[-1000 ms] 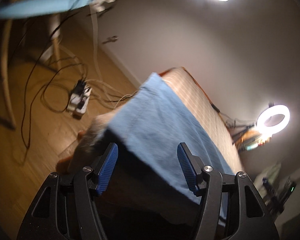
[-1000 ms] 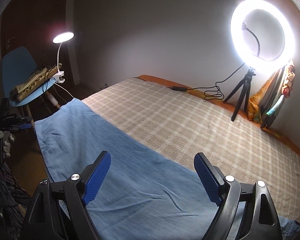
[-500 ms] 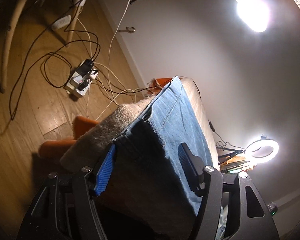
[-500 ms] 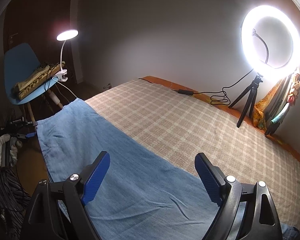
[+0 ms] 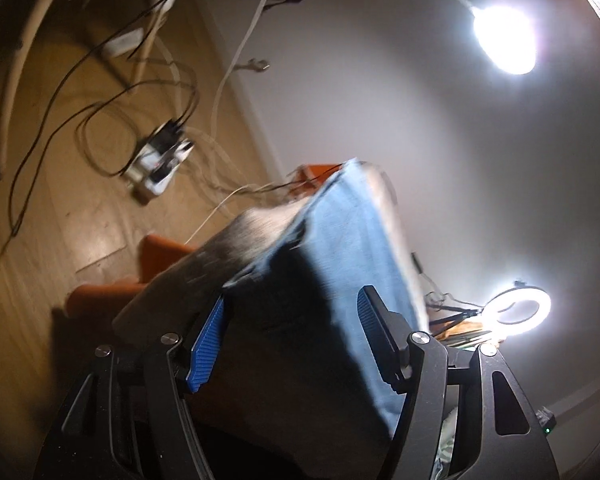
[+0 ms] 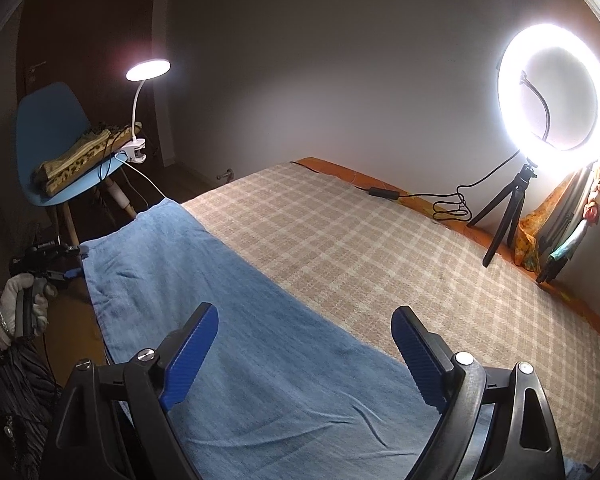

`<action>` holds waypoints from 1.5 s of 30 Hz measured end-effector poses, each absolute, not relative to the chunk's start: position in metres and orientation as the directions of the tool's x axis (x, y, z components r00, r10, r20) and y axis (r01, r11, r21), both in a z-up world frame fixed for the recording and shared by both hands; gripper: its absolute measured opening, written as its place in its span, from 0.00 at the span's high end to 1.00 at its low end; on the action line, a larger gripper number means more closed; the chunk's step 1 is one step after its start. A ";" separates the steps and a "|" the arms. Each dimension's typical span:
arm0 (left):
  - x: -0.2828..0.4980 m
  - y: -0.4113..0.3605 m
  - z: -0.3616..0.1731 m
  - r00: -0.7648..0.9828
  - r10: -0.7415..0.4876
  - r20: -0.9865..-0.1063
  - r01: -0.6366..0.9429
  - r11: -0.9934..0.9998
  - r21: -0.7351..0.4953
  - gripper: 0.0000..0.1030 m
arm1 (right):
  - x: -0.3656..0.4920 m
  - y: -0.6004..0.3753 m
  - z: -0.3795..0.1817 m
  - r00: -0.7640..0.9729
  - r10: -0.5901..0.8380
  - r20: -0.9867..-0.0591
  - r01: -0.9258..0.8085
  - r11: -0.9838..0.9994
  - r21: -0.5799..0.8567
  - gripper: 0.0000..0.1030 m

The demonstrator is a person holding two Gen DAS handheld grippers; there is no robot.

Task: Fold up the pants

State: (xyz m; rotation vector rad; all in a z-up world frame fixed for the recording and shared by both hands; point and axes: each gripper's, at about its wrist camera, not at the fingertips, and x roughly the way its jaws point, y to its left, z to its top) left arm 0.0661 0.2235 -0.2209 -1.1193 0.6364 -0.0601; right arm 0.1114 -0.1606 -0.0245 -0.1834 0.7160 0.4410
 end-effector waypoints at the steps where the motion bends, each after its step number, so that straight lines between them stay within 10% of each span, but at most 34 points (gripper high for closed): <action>1: 0.066 0.223 -0.217 0.832 -0.349 -0.430 -0.250 0.457 -0.854 0.40 | 0.112 -0.161 -0.025 0.667 0.326 -0.671 -0.450 0.893 -0.014 0.12; 12: 0.080 0.203 -0.198 0.827 -0.299 -0.476 -0.233 0.588 -0.774 0.46 | 0.117 -0.158 -0.026 0.661 0.342 -0.668 -0.448 0.894 0.015 0.11; 17: 0.090 0.198 -0.187 0.819 -0.235 -0.523 -0.249 0.676 -0.694 0.88 | 0.120 -0.144 -0.030 0.642 0.359 -0.677 -0.474 0.881 0.017 0.11; 45: 0.098 0.121 -0.136 0.857 -0.328 -0.397 0.107 0.868 -0.485 0.89 | 0.305 0.169 -0.067 0.051 0.542 -0.839 -0.630 0.669 0.394 0.13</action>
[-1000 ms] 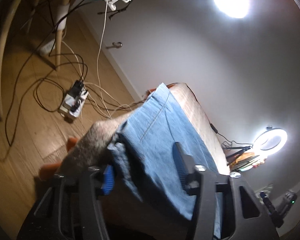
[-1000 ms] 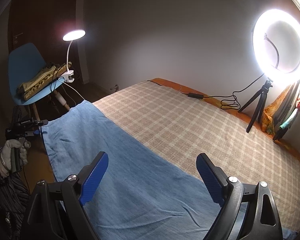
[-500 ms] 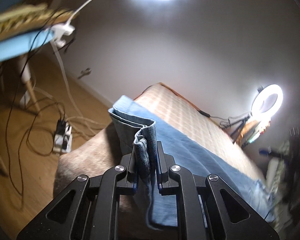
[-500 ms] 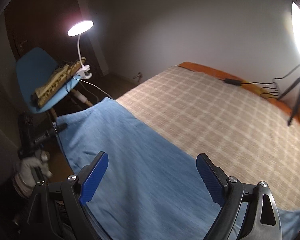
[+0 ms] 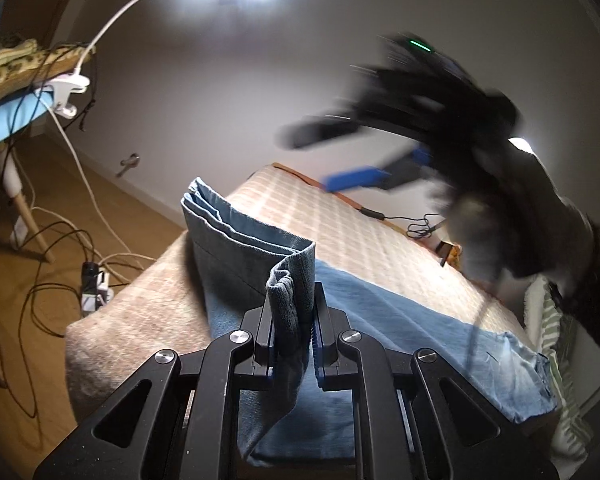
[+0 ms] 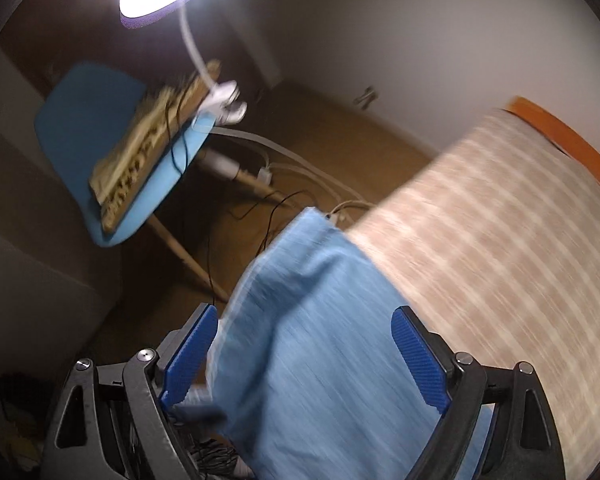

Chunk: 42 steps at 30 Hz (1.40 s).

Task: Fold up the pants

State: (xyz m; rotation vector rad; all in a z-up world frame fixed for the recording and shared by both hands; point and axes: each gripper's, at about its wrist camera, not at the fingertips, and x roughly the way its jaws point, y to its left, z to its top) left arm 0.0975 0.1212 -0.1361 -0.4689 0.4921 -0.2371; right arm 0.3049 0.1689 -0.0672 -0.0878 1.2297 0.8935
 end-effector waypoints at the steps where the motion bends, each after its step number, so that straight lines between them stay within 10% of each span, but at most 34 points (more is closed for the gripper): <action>1: 0.098 0.121 -0.136 0.857 -0.333 -0.393 0.111 0.865 -0.490 0.89 | 0.305 0.186 -0.071 0.037 0.521 -0.853 -0.645 0.664 0.378 0.13; 18: 0.102 0.111 -0.134 0.844 -0.388 -0.371 0.176 0.853 -0.491 0.89 | 0.322 0.278 -0.135 -0.011 0.205 -0.979 -0.704 0.693 0.153 0.23; 22: 0.100 0.111 -0.132 0.843 -0.388 -0.373 0.180 0.856 -0.484 0.89 | 0.327 0.277 -0.151 -0.010 0.163 -0.987 -0.696 0.707 0.123 0.69; 26: 0.099 0.115 -0.130 0.838 -0.408 -0.361 0.190 0.840 -0.509 0.89 | 0.328 0.263 -0.146 0.012 0.204 -0.979 -0.686 0.714 0.141 0.91; 42: 0.095 0.063 -0.065 0.773 -0.572 -0.275 0.406 0.778 -0.480 0.89 | 0.324 0.112 -0.034 0.191 0.455 -0.870 -0.505 0.805 0.311 0.95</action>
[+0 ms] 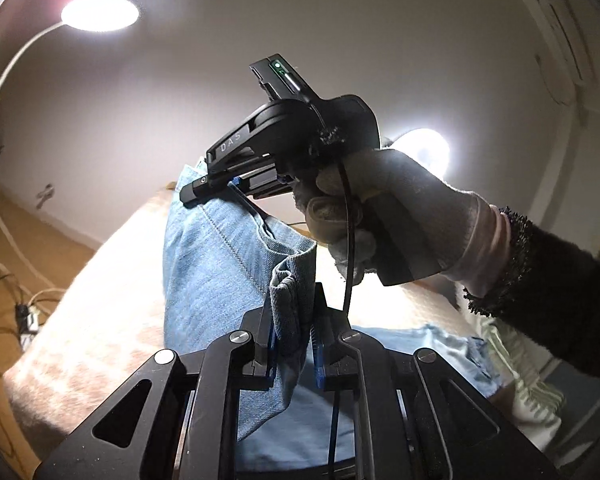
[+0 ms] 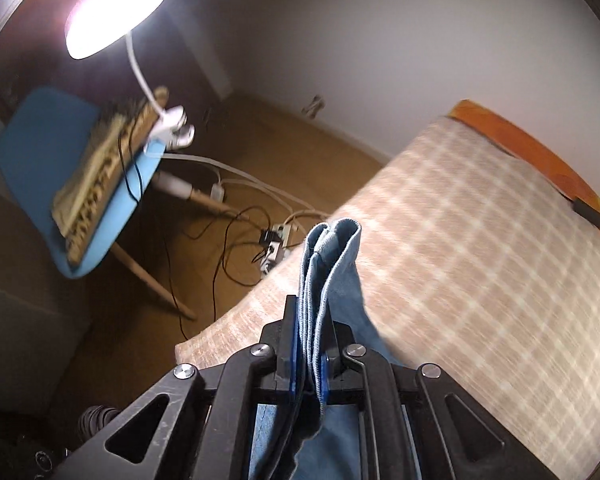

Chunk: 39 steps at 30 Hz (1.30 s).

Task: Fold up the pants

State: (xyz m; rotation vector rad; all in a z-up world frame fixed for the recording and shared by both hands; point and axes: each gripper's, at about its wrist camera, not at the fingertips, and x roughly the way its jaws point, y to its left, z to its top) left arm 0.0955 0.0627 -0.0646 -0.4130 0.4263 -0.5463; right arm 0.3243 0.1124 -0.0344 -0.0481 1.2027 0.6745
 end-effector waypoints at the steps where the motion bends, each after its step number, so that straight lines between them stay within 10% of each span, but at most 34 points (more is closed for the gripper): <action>1: 0.096 0.056 -0.061 0.765 -0.584 -0.271 0.420 0.772 -0.476 0.89 | 0.323 0.104 -0.031 0.204 0.458 -0.865 -0.496 0.810 0.312 0.95; 39: 0.088 -0.229 -0.076 0.268 -0.893 -0.362 0.779 0.422 -0.464 0.89 | 0.187 -0.303 -0.040 0.493 0.340 -0.801 -0.024 0.925 0.378 0.96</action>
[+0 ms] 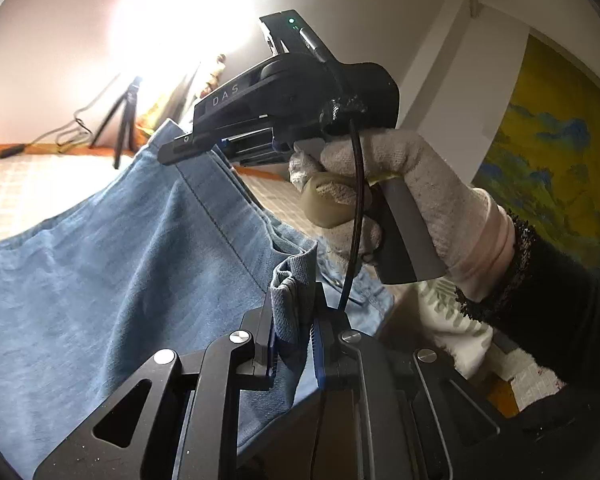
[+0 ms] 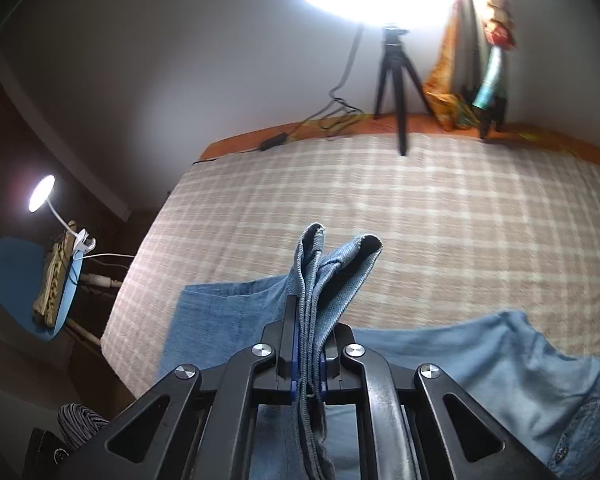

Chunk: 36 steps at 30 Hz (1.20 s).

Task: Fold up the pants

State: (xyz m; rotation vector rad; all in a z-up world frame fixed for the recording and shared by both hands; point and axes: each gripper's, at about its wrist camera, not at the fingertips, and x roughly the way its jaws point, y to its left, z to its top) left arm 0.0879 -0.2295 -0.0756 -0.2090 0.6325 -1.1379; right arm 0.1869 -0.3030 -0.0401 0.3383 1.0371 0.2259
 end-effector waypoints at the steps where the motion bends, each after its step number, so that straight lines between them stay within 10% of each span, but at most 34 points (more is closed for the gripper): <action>1: 0.088 -0.232 -0.076 0.261 -0.895 -0.363 0.781 0.417 -0.466 0.89 | 0.185 -0.308 -0.041 0.495 0.338 -0.801 -0.017 0.925 0.380 0.96; 36: 0.081 -0.416 -0.077 -0.023 -0.928 -0.371 0.862 0.170 -0.479 0.89 | 0.091 -0.505 -0.055 0.533 0.149 -0.833 0.241 0.917 0.319 0.96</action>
